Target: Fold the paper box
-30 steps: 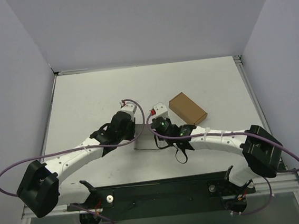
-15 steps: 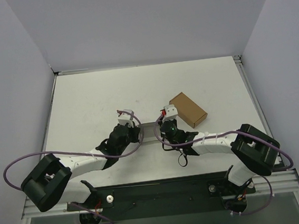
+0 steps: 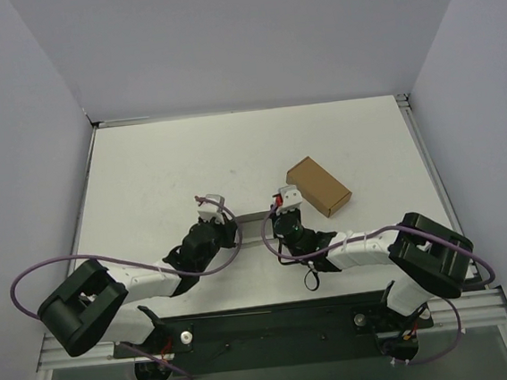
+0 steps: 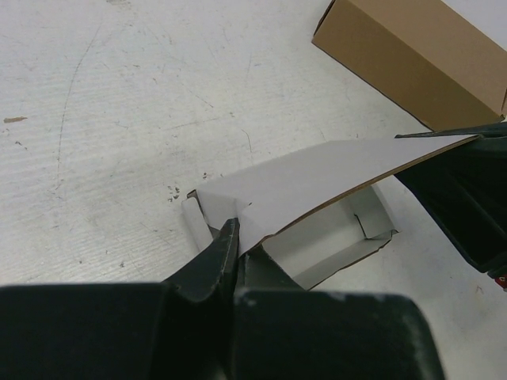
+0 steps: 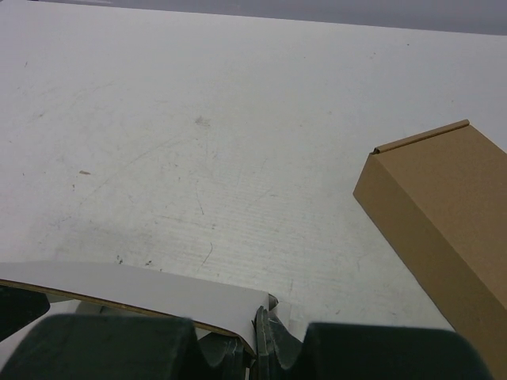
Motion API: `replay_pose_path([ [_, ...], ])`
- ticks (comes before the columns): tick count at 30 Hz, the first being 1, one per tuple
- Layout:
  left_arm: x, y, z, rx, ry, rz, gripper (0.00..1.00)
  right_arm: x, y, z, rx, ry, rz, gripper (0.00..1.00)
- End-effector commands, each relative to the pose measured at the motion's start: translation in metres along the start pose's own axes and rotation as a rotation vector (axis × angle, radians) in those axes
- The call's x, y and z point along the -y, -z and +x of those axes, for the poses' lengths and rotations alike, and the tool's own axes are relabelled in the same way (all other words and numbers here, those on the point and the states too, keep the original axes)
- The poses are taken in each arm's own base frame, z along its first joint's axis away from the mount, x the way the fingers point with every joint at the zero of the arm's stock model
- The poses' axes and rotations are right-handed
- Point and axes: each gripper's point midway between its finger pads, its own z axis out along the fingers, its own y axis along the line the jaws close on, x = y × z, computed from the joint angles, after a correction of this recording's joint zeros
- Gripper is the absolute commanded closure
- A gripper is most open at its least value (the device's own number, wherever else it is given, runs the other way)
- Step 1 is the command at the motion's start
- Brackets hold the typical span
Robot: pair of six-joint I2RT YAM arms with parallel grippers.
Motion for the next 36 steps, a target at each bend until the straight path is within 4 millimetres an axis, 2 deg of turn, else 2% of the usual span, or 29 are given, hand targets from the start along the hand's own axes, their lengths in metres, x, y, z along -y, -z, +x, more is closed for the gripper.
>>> replay_pose_path([
  [1,0.037,0.012,0.012,-0.032,0.067,0.162,1.00,-0.029,0.013,0.002,0.006,-0.121,-0.110,1.00],
  [5,0.038,0.016,0.022,-0.048,0.049,0.169,1.00,-0.025,0.017,0.011,-0.007,-0.124,-0.080,1.00],
  [10,0.035,0.022,0.034,-0.063,0.029,0.154,1.00,-0.021,0.025,0.026,-0.030,-0.115,-0.043,0.94],
  [19,0.039,0.030,0.058,-0.098,0.036,0.178,1.00,-0.011,0.030,0.050,-0.082,-0.119,0.005,0.94],
  [21,0.034,0.033,0.066,-0.113,0.031,0.161,1.00,-0.009,0.033,0.052,-0.081,-0.124,0.010,0.93],
  [27,0.018,0.036,0.075,-0.114,0.010,0.075,1.00,-0.005,0.039,0.060,-0.098,-0.122,0.019,0.88],
  [28,0.019,0.037,0.076,-0.116,-0.004,0.077,1.00,-0.005,0.039,0.060,-0.099,-0.120,0.018,0.86],
  [29,0.020,0.037,0.075,-0.114,-0.011,0.076,1.00,-0.006,0.040,0.059,-0.098,-0.120,0.016,0.78],
  [31,0.020,0.036,0.074,-0.118,-0.043,0.052,1.00,-0.008,0.043,0.058,-0.103,-0.106,0.009,0.71],
  [32,0.020,0.036,0.072,-0.115,-0.054,0.041,1.00,-0.010,0.045,0.053,-0.095,-0.110,0.002,0.63],
  [36,0.012,0.037,0.070,-0.114,-0.122,-0.037,1.00,-0.008,0.058,0.040,-0.088,-0.073,-0.003,0.49],
])
